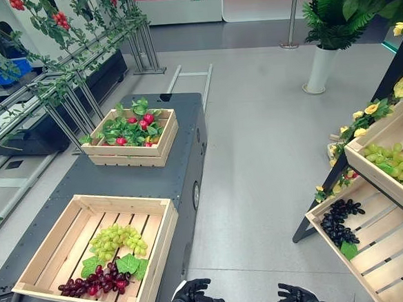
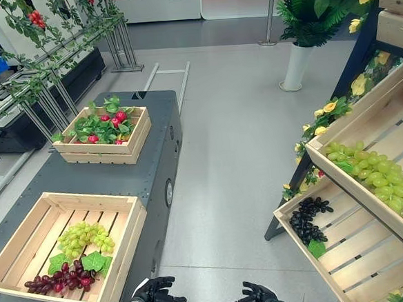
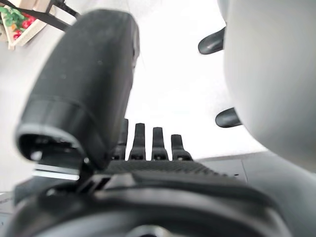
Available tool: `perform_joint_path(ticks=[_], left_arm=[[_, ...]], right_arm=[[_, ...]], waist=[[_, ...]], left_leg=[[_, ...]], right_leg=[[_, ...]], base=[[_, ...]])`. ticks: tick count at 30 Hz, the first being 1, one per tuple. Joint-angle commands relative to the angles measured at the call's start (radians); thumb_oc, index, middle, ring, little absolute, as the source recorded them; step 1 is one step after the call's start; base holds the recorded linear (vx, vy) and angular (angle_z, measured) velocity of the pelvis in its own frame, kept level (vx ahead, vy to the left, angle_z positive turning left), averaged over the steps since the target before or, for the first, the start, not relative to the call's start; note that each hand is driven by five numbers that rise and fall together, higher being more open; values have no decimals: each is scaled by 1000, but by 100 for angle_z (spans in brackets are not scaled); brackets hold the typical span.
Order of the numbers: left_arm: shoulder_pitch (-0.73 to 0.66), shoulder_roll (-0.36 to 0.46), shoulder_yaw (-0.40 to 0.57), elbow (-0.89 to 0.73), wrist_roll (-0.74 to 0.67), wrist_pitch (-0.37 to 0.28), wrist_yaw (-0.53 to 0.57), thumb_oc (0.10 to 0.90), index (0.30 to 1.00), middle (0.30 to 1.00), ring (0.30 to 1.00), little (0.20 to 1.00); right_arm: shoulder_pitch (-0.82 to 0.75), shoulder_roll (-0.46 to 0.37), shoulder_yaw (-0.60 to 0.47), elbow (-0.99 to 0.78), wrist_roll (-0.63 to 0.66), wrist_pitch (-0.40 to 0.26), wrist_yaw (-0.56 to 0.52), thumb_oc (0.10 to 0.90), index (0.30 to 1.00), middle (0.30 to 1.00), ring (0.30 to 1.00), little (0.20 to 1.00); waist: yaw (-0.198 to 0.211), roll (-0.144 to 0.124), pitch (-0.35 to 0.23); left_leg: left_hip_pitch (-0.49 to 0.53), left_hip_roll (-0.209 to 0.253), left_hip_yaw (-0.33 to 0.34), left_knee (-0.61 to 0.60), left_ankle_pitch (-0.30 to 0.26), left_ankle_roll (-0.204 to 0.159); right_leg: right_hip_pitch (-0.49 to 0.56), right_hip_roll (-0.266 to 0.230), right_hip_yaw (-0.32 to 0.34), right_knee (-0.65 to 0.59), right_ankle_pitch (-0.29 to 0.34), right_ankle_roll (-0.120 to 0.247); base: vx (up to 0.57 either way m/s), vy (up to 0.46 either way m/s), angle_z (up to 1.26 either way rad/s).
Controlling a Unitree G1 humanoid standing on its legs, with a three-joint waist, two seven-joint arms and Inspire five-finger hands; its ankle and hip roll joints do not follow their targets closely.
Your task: Pick up the fruits from the basket on one side to the basket on the other side
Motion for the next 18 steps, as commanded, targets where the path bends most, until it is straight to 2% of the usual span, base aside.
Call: perform_joint_path(ticks=[1,5,6,7,9,10,12,14,15,18], left_arm=[[-34,-2,-50,63,36,-24,13,800,900,900,900,900],[-35,3,-58,54,84,-75,28,800,900,900,900,900],[-36,5,-67,47,99,-111,41,800,900,900,900,900],[-42,13,-76,29,96,-195,65,800,900,900,900,900],[-55,26,-78,-19,37,-268,59,800,900,900,900,900],[-64,44,-69,-101,-6,-319,57,800,900,900,900,900],[-65,81,-60,-251,-18,-365,74,800,900,900,900,900],[-56,118,-46,-392,-41,-380,93,800,900,900,900,900],[-44,149,-27,-474,-27,-409,138,800,900,900,900,900],[-29,196,10,-575,-14,-432,221,800,900,900,900,900]], right_arm=[[-43,26,49,12,-38,-49,-3,800,900,900,900,900],[-42,28,51,12,-38,-48,-3,800,900,900,900,900],[-43,26,52,12,-37,-47,-3,800,900,900,900,900],[-45,22,56,10,-33,-45,-1,800,900,900,900,900],[-46,15,58,0,-32,-36,-1,800,900,900,900,900],[-45,5,57,-14,-29,-26,0,800,900,900,900,900],[-38,-12,50,-35,-19,-16,5,800,900,900,900,900],[-28,-25,43,-58,-6,-9,4,800,900,900,900,900],[-20,-33,31,-71,5,-7,2,800,900,900,900,900],[-3,-39,15,-85,15,-14,-3,800,900,900,900,900]], waist=[[-1,-36,13],[0,-35,15],[0,-34,16],[0,-32,19],[0,-28,23],[5,-24,27],[14,-20,33],[22,-17,37],[29,-15,41],[37,-11,45]], left_leg=[[23,-55,24,1,-36,39],[20,-57,21,1,-34,39],[19,-57,22,1,-33,39],[17,-58,21,1,-32,38],[15,-59,18,1,-31,37],[13,-60,16,1,-30,37],[8,-61,10,1,-28,37],[5,-63,2,1,-25,38],[4,-64,-6,1,-23,39],[2,-69,-19,1,-19,40]], right_leg=[[-30,-20,39,1,103,-5],[-31,-21,37,1,104,-5],[-33,-21,38,1,105,-5],[-34,-21,40,1,105,-5],[-35,-21,41,1,105,-5],[-36,-22,39,1,104,-5],[-38,-23,36,1,105,-7],[-38,-23,32,1,106,-10],[-36,-24,26,1,106,-12],[-32,-26,19,1,106,-16]], base=[[0,0,0],[0,0,0],[0,0,0],[0,0,0],[0,0,0],[0,0,0],[0,0,0],[6,8,3],[21,22,5],[30,21,4]])
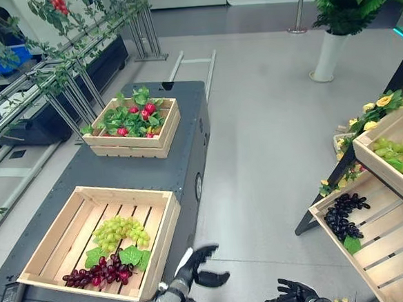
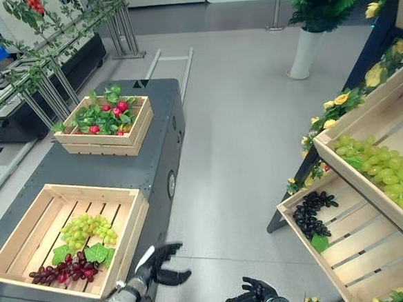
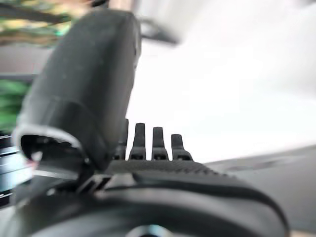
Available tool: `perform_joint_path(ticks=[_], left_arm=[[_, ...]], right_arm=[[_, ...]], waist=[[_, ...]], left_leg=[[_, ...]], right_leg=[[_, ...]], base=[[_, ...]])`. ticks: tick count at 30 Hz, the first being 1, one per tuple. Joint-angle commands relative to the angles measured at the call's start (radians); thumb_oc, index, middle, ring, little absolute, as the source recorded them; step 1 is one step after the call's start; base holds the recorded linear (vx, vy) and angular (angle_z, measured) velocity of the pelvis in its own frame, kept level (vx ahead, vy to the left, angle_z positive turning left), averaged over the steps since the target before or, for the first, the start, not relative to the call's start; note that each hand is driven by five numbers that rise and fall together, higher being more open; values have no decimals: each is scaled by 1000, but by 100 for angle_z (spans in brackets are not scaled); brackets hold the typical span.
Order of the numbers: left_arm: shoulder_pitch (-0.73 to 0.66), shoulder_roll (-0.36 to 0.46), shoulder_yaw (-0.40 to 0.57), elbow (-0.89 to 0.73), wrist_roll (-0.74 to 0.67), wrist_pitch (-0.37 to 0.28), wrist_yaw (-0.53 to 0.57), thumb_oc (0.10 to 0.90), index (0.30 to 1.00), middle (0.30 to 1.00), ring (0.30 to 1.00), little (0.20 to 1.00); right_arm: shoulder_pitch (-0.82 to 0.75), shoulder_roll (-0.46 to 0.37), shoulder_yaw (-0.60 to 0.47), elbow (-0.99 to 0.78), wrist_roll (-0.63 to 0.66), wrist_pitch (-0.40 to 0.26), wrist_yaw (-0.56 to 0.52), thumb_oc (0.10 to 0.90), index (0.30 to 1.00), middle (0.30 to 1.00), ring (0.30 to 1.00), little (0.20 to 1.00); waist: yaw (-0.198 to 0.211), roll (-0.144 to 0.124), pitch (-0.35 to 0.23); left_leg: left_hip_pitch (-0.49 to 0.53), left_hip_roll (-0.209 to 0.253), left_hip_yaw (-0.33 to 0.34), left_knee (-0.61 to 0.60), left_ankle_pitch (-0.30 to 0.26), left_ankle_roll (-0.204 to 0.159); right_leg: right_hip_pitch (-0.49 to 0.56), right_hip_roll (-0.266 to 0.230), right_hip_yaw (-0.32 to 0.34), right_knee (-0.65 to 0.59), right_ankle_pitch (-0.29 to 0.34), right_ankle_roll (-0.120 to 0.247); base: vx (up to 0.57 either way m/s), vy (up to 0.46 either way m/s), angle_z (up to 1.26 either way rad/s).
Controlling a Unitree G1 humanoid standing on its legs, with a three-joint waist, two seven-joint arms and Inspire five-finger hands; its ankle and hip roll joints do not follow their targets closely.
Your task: Pick up the fruits from the basket on one side to the basket on the other side
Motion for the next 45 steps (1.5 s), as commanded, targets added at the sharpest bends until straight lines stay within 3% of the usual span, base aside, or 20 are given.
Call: perform_joint_path(ticks=[1,3,7,11,15,16,22,26,27,32,40,45], left_arm=[[-92,68,123,-155,-19,-148,159,800,900,900,900,900],[-87,92,163,-211,22,-133,185,800,900,900,900,900],[-99,202,305,-357,172,-30,269,800,900,900,900,900],[-130,307,378,-354,256,41,315,800,900,900,900,900],[-149,364,389,-325,303,96,345,800,900,900,900,900],[-152,383,392,-305,309,137,352,800,900,900,900,900],[-157,424,379,-221,376,250,433,800,900,900,900,900],[-205,455,341,-155,422,295,487,800,900,900,900,900],[-248,485,321,-120,431,309,509,800,900,900,900,900],[-397,593,268,-18,422,374,482,800,900,900,900,900],[-500,657,209,78,445,458,440,800,900,900,900,900],[-525,686,193,91,444,488,433,800,900,900,900,900]], right_arm=[[-4,-19,2,-27,17,-33,-4,800,900,900,900,900],[7,-19,-7,-36,17,-40,-4,800,900,900,900,900],[39,-40,-36,-60,10,-65,9,800,900,900,900,900],[60,-60,-36,-74,-24,-70,16,800,900,900,900,900],[66,-72,-32,-67,-41,-71,17,800,900,900,900,900],[68,-82,-29,-58,-51,-73,22,800,900,900,900,900],[65,-114,-9,-62,-64,-75,28,800,900,900,900,900],[23,-133,11,-66,-39,-88,37,800,900,900,900,900],[-6,-146,23,-75,-20,-102,39,800,900,900,900,900],[-112,-180,60,-115,51,-117,7,800,900,900,900,900],[-190,-220,36,-130,69,-95,-20,800,900,900,900,900],[-204,-248,30,-150,69,-82,-19,800,900,900,900,900]], waist=[[29,-29,-4],[34,-29,-5],[44,-21,4],[46,-7,33],[47,4,56],[49,10,64],[59,24,92],[67,24,131],[72,22,170],[81,0,288],[88,-28,354],[80,-33,368]], left_leg=[[6,-70,-19,1,-18,42],[6,-72,-25,1,-17,42],[6,-75,-32,1,-10,41],[7,-72,-36,1,9,42],[2,-74,-45,15,14,41],[0,-77,-50,20,13,40],[-32,-83,-66,60,14,36],[-94,-84,-63,127,7,35],[-143,-83,-54,178,1,34],[-344,-75,-11,386,-29,35],[-537,-62,49,592,-79,50],[-593,-62,68,672,-109,61]], right_leg=[[-28,-27,17,1,102,-19],[-24,-29,10,1,99,-21],[-19,-37,-15,18,88,-27],[-53,-47,-41,114,51,-33],[-62,-52,-52,145,37,-38],[-62,-54,-59,151,30,-40],[-81,-54,-77,181,12,-52],[-127,-53,-87,234,-8,-63],[-165,-53,-90,278,-22,-69],[-328,-57,-86,450,-58,-85],[-472,-61,-79,659,-126,-102],[-530,-67,-67,743,-153,-111]], base=[[53,16,7],[69,17,16],[65,54,14],[37,81,3],[22,80,8],[28,100,5],[-4,101,7],[-129,62,12],[-248,45,14],[-249,19,10],[-102,32,-5],[-40,87,-2]])
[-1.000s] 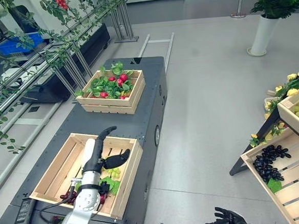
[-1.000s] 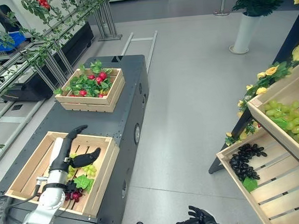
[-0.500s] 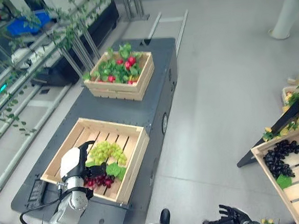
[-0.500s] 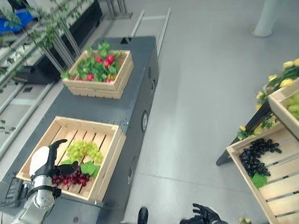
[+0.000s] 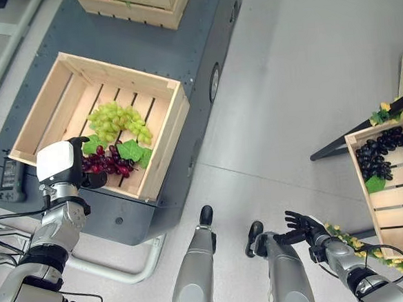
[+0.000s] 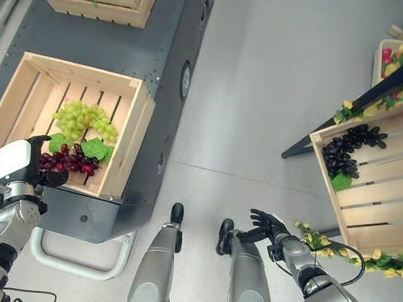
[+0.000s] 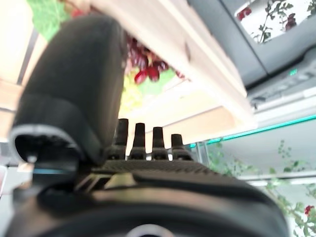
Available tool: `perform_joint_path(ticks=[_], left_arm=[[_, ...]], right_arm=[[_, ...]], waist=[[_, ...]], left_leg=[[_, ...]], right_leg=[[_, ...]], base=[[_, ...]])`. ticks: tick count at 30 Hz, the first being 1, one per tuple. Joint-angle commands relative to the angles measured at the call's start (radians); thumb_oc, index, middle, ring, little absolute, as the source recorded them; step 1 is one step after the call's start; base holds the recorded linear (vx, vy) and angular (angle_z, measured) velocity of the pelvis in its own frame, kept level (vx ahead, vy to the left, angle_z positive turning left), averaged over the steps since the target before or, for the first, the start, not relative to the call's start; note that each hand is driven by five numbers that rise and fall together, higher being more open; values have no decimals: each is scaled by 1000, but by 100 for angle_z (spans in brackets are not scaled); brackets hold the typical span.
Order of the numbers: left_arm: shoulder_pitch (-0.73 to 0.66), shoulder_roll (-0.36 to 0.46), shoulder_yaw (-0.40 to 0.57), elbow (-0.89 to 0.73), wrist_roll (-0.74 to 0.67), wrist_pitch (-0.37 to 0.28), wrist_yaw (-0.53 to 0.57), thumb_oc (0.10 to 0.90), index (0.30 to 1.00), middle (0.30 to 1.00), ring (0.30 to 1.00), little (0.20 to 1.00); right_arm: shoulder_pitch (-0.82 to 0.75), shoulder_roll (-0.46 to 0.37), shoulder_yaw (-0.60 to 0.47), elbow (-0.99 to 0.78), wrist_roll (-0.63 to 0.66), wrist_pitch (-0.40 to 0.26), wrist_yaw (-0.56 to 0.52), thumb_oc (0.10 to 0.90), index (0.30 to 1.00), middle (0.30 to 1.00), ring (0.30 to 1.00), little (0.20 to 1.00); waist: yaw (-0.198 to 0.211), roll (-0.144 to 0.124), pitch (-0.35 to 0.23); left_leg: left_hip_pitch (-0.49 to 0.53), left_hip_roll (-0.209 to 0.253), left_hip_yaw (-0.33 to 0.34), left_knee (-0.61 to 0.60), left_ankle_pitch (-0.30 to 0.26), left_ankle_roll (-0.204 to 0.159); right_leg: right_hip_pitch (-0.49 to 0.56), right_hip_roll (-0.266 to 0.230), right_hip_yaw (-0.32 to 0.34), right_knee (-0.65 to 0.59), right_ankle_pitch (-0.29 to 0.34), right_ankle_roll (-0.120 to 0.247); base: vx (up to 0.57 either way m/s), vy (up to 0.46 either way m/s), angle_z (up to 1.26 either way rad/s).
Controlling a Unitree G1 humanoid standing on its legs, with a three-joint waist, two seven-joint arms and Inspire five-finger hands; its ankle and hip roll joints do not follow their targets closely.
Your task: Pick up the fruits from the basket on one side to the basket on the other side
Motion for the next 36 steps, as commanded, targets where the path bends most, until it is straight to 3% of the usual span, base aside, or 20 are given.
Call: perform_joint_path(ticks=[1,4,11,24,36], left_arm=[[-21,119,82,-12,16,44,41,800,900,900,900,900],[-59,149,76,3,3,63,36,800,900,900,900,900],[-163,192,35,23,25,24,1,800,900,900,900,900],[-155,185,-55,2,122,-21,-145,800,900,900,900,900],[-244,187,-141,8,134,69,-268,800,900,900,900,900]], right_arm=[[58,-60,0,-45,49,-12,-20,800,900,900,900,900],[52,-74,6,-57,51,-18,-9,800,900,900,900,900],[47,-71,18,-74,66,-22,-7,800,900,900,900,900],[13,-92,2,-63,60,-25,-12,800,900,900,900,900],[-23,-109,11,-78,104,-22,-7,800,900,900,900,900]], waist=[[-17,-7,-48],[-22,-13,-33],[-26,-34,-17],[-34,-32,8],[-38,-45,24]], left_leg=[[-48,-47,94,118,-28,96],[-96,-47,101,175,-47,103],[-137,-42,104,218,-69,111],[-123,-35,112,192,-66,107],[-159,-28,115,178,-55,112]], right_leg=[[60,16,-3,-13,87,-30],[6,19,10,48,75,-33],[-56,29,24,104,65,-32],[-58,36,34,78,84,-22],[-100,38,26,70,103,-18]], base=[[-39,76,-3],[-59,97,-5],[-12,12,-2],[-1,5,0],[-24,1,0]])
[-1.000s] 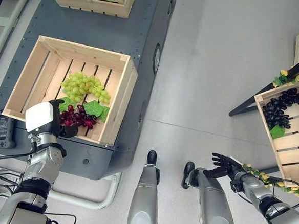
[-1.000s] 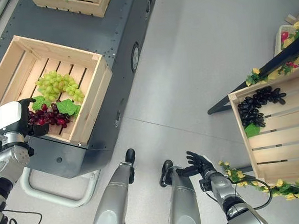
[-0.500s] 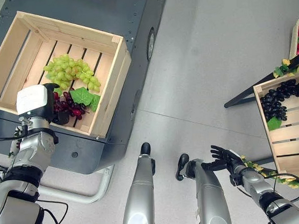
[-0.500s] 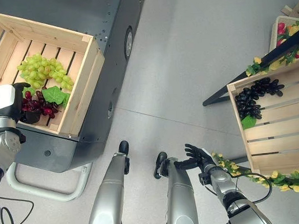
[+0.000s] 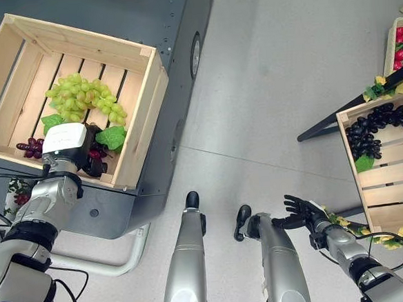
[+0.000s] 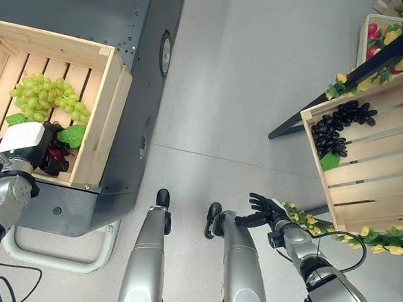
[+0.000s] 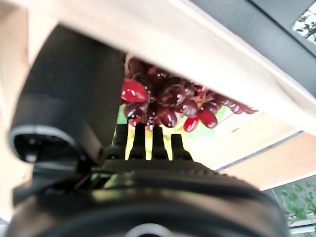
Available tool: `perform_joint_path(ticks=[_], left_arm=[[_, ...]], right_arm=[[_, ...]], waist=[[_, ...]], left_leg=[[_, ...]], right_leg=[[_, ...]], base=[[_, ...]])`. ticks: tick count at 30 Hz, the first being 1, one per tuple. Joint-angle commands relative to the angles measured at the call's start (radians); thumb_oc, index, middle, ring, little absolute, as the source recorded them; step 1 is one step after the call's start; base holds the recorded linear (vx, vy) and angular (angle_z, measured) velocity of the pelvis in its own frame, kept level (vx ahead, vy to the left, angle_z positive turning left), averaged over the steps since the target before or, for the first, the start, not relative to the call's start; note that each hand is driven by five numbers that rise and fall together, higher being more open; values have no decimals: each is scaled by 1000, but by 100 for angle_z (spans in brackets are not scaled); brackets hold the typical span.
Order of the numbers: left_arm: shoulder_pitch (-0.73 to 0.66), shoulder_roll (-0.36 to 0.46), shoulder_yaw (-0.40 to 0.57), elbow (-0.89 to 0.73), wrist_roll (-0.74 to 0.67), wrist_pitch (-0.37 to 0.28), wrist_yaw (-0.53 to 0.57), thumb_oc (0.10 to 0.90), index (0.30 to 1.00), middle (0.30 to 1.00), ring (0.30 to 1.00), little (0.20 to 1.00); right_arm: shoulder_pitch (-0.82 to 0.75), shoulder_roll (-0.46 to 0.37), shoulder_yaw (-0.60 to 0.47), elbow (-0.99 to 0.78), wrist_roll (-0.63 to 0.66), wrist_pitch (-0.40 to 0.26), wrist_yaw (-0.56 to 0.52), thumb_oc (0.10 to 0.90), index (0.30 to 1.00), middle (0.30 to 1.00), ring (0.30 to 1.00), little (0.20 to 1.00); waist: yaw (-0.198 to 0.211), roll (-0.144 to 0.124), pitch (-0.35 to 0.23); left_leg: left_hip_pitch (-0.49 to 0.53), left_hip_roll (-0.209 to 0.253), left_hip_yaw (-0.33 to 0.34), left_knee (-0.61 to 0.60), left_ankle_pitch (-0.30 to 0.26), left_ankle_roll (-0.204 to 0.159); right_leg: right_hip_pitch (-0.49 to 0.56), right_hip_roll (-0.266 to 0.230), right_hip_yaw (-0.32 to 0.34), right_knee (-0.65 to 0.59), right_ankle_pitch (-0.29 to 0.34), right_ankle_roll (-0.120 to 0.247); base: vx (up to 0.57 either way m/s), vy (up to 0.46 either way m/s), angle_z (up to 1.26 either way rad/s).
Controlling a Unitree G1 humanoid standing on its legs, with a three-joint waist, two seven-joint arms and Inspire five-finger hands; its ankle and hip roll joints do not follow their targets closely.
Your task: Pick up the fruits from the basket on one side to the basket on the other side
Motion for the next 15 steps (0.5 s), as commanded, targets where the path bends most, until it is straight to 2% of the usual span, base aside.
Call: perform_joint_path(ticks=[1,2,6,10,12,14,15], left_arm=[[-78,85,8,30,33,75,-27,800,900,900,900,900],[-85,85,4,34,33,76,-28,800,900,900,900,900],[-154,74,-38,89,32,152,-61,800,900,900,900,900],[-224,69,-93,158,118,273,-97,800,900,900,900,900],[-247,76,-110,176,153,311,-111,800,900,900,900,900],[-273,85,-141,200,236,357,-146,800,900,900,900,900],[-286,89,-152,203,289,360,-166,800,900,900,900,900]], right_arm=[[22,-73,2,-18,77,-21,-11,800,900,900,900,900],[21,-72,2,-19,78,-22,-11,800,900,900,900,900],[-2,-74,10,-16,90,-18,-24,800,900,900,900,900],[-42,-86,20,-2,112,-13,-26,800,900,900,900,900],[-44,-92,24,-3,115,-16,-23,800,900,900,900,900],[-50,-96,33,4,122,-23,-21,800,900,900,900,900],[-53,-101,35,7,127,-25,-16,800,900,900,900,900]], waist=[[-8,17,-8],[-8,16,-8],[-13,7,-8],[-16,-5,-8],[-18,-11,-8],[-20,-14,-8],[-22,-15,-8]], left_leg=[[9,-39,115,4,-7,112],[6,-38,115,4,-6,112],[-36,-31,113,7,-4,116],[-84,-24,110,8,0,117],[-99,-20,108,12,-1,117],[-116,-17,105,16,2,115],[-121,-16,105,18,1,114]], right_leg=[[40,26,12,-50,133,-10],[36,26,11,-49,134,-9],[-11,28,7,-39,140,-5],[-62,34,-3,-33,147,-4],[-79,35,-6,-28,147,-3],[-94,36,-8,-26,149,-3],[-99,36,-8,-25,149,-3]], base=[[-44,-18,3],[-48,-22,6],[-68,-5,5],[-95,16,4],[-72,7,1],[-79,1,2],[-60,4,-2]])
